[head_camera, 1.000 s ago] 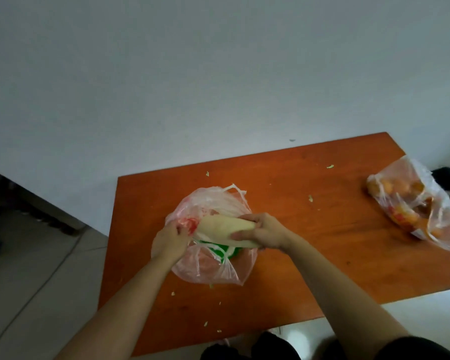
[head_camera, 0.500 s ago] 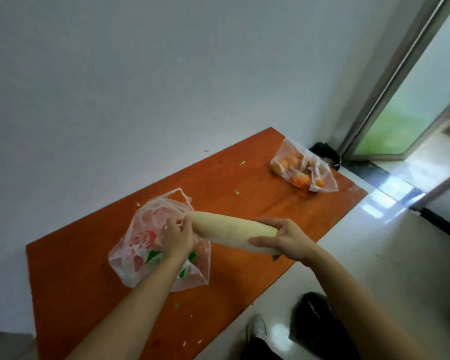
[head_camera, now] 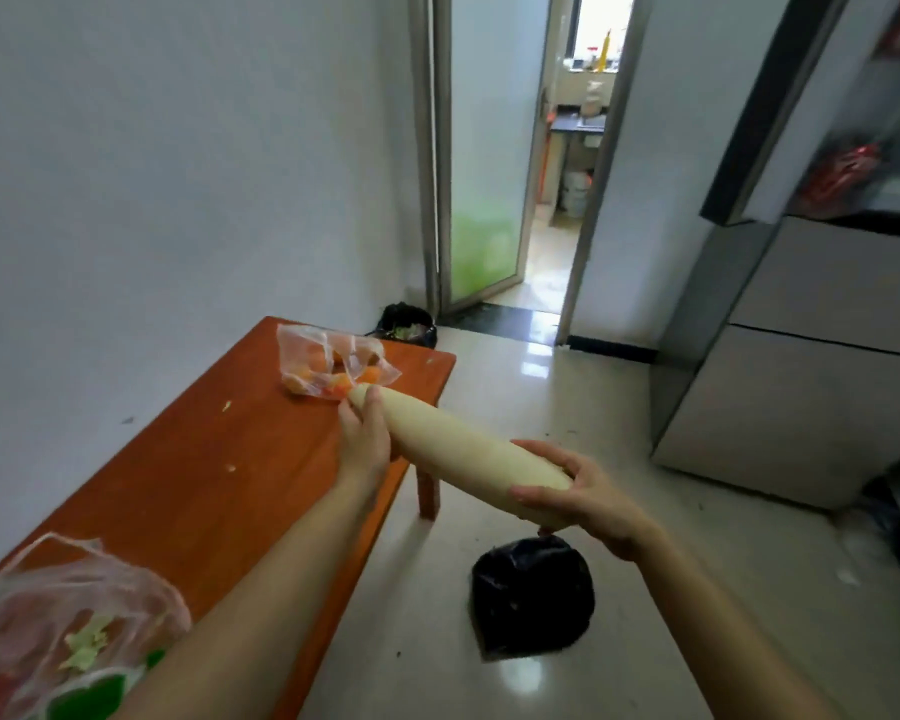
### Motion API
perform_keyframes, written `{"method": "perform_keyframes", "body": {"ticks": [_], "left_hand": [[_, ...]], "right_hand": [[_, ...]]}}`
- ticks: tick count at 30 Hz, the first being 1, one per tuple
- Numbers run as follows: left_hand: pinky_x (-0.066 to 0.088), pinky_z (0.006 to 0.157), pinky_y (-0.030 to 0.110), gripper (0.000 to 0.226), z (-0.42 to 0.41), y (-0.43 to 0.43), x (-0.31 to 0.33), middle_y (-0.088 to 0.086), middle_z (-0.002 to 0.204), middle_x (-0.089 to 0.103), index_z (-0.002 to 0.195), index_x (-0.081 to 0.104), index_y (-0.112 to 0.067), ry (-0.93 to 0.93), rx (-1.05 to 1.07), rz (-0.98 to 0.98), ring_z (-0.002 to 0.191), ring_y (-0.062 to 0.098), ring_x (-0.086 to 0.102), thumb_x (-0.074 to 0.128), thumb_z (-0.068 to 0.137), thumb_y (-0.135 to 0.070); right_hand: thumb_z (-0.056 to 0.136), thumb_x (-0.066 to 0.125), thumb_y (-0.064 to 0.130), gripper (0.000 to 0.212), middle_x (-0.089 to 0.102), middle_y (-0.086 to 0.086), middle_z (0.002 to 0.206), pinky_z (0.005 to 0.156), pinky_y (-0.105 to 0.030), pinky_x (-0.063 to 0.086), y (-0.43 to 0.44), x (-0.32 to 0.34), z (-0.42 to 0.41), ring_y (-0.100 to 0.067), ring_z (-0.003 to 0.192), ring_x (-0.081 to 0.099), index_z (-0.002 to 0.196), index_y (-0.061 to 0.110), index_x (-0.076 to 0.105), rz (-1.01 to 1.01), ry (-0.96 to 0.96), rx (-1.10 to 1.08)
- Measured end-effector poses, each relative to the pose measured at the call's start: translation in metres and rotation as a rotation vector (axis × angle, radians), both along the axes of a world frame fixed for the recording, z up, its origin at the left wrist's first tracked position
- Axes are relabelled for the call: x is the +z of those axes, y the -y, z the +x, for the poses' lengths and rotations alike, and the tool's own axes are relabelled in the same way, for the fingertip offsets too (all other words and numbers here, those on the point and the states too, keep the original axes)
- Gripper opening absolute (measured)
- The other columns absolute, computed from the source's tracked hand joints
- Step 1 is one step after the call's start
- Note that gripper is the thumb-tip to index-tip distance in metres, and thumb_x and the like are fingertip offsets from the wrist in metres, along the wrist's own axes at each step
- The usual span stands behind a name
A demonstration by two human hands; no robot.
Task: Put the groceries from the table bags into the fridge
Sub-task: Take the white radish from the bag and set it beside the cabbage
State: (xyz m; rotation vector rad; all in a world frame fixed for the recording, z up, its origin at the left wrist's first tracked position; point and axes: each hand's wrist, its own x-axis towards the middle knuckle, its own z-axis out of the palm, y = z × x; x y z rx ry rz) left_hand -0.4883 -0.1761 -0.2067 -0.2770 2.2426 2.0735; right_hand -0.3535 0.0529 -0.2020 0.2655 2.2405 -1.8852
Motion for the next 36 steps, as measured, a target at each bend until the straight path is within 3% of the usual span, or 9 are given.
{"method": "perform_keyframes", "body": {"ticks": [4,7,13,20,22,25,27,31,36], "left_hand": [[0.039,0.11,0.053,0.084,0.021,-0.131,0.021,0.009,0.146,0.045,0.151,0.027,-0.023,-0.133,-0.105,-0.082,0.131,0.03,0.046,0.043,0.081,-0.066],[0.034,0.114,0.049,0.075,0.061,-0.242,0.042,0.009,0.155,0.035,0.156,0.017,-0.024,-0.21,-0.259,-0.098,0.137,0.031,0.04,0.043,0.093,-0.053],[0.04,0.105,0.038,0.071,0.104,-0.421,0.067,0.006,0.148,0.041,0.154,0.018,-0.024,-0.302,-0.463,-0.074,0.126,0.023,0.046,0.051,0.097,-0.048],[0.041,0.109,0.046,0.072,0.097,-0.582,0.081,0.005,0.149,0.038,0.154,0.015,-0.027,-0.326,-0.583,-0.051,0.133,0.027,0.043,0.048,0.097,-0.055],[0.046,0.104,0.045,0.072,0.086,-0.624,0.081,0.002,0.139,0.043,0.154,0.016,-0.024,-0.368,-0.611,-0.041,0.126,0.025,0.048,0.049,0.098,-0.053],[0.058,0.072,0.033,0.072,0.062,-0.689,0.08,0.0,0.13,0.044,0.152,0.015,-0.025,-0.379,-0.67,0.008,0.108,0.02,0.054,0.053,0.096,-0.05],[0.059,0.062,0.032,0.07,0.037,-0.735,0.08,0.002,0.129,0.046,0.15,0.016,-0.027,-0.376,-0.695,0.045,0.103,0.02,0.057,0.055,0.096,-0.049],[0.057,0.085,0.055,0.078,-0.02,-0.829,0.104,0.01,0.142,0.043,0.154,0.011,-0.028,-0.375,-0.697,0.114,0.117,0.028,0.052,0.058,0.095,-0.046],[0.047,0.104,0.052,0.083,-0.077,-0.933,0.154,0.007,0.153,0.033,0.158,0.0,-0.028,-0.423,-0.719,0.165,0.128,0.023,0.045,0.053,0.098,-0.048]], "right_hand": [[0.049,0.09,0.063,0.09,0.058,0.0,0.127,0.083,-0.04,0.061,-0.1,-0.003,0.044,-0.024,0.11,0.062,0.13,0.054,0.052,0.124,0.019,-0.032],[0.049,0.091,0.064,0.092,0.065,0.013,0.12,0.096,-0.039,0.055,-0.167,-0.004,0.081,-0.009,0.107,0.064,0.131,0.048,0.053,0.205,0.004,-0.105],[0.061,0.096,0.036,0.064,0.066,0.015,0.105,0.074,-0.02,0.056,-0.306,0.006,0.146,0.004,0.087,0.064,0.111,0.04,0.057,0.249,-0.063,-0.368],[0.045,0.09,0.067,0.081,0.068,0.024,0.107,0.082,-0.025,0.056,-0.46,0.023,0.163,0.006,0.096,0.064,0.119,0.052,0.061,0.513,-0.166,-0.624],[0.044,0.086,0.072,0.086,0.068,0.024,0.109,0.084,-0.028,0.056,-0.502,0.029,0.156,0.002,0.098,0.064,0.123,0.055,0.058,0.61,-0.171,-0.664],[0.044,0.079,0.077,0.096,0.068,0.022,0.115,0.09,-0.034,0.055,-0.57,0.038,0.135,-0.004,0.103,0.064,0.133,0.05,0.054,0.762,-0.161,-0.695],[0.045,0.076,0.08,0.097,0.065,0.024,0.119,0.092,-0.035,0.055,-0.616,0.045,0.113,-0.003,0.106,0.062,0.134,0.049,0.053,0.843,-0.171,-0.711],[0.047,0.075,0.082,0.096,0.063,0.025,0.121,0.092,-0.036,0.054,-0.7,0.07,0.059,-0.006,0.108,0.061,0.134,0.05,0.051,0.927,-0.164,-0.76],[0.051,0.077,0.076,0.091,0.057,0.033,0.116,0.085,-0.025,0.048,-0.79,0.121,0.002,0.003,0.104,0.055,0.135,0.053,0.049,1.003,-0.212,-0.839]]}}
